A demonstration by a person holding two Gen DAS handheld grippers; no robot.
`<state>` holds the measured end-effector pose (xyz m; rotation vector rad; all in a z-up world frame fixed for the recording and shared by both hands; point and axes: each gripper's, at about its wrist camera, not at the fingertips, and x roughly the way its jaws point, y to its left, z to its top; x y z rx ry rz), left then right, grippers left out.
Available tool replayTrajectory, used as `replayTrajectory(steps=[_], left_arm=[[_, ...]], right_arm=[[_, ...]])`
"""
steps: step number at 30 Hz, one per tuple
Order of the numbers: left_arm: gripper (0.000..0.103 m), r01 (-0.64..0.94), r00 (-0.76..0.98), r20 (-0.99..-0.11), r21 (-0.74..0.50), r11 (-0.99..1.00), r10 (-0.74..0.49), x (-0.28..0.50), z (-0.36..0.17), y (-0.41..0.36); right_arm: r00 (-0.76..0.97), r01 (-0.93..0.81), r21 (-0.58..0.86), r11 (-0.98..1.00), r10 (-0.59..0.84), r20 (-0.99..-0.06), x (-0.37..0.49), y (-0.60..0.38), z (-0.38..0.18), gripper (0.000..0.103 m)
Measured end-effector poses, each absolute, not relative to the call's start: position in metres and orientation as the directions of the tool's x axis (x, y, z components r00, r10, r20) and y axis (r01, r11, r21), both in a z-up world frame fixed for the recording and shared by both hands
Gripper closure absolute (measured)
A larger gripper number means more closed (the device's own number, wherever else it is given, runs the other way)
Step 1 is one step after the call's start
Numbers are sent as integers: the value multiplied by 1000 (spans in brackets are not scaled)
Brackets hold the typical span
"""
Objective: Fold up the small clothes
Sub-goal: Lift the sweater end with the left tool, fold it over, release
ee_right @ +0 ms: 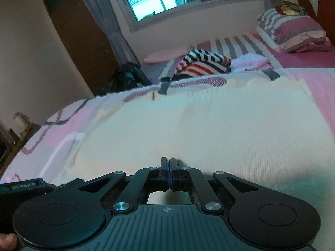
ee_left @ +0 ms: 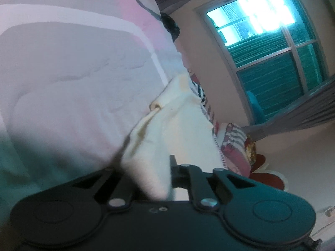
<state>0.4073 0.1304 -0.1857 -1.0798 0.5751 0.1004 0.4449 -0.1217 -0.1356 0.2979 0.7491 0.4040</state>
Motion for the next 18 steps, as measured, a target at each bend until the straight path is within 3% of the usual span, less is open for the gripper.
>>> replayTrajectory(steps=[4, 9, 18], left_arm=[[96, -346, 834, -517, -760, 550, -191, 411, -173, 129], [97, -238, 862, -473, -696, 678, -182, 415, -131, 104], [96, 37, 852, -414, -560, 827, -319, 430, -71, -16]], right_arm=[[660, -246, 440, 864, 481, -577, 447, -130, -139, 103], [693, -183, 534, 826, 493, -526, 440, -166, -133, 103], [799, -73, 594, 801, 404, -445, 420, -268, -105, 103]])
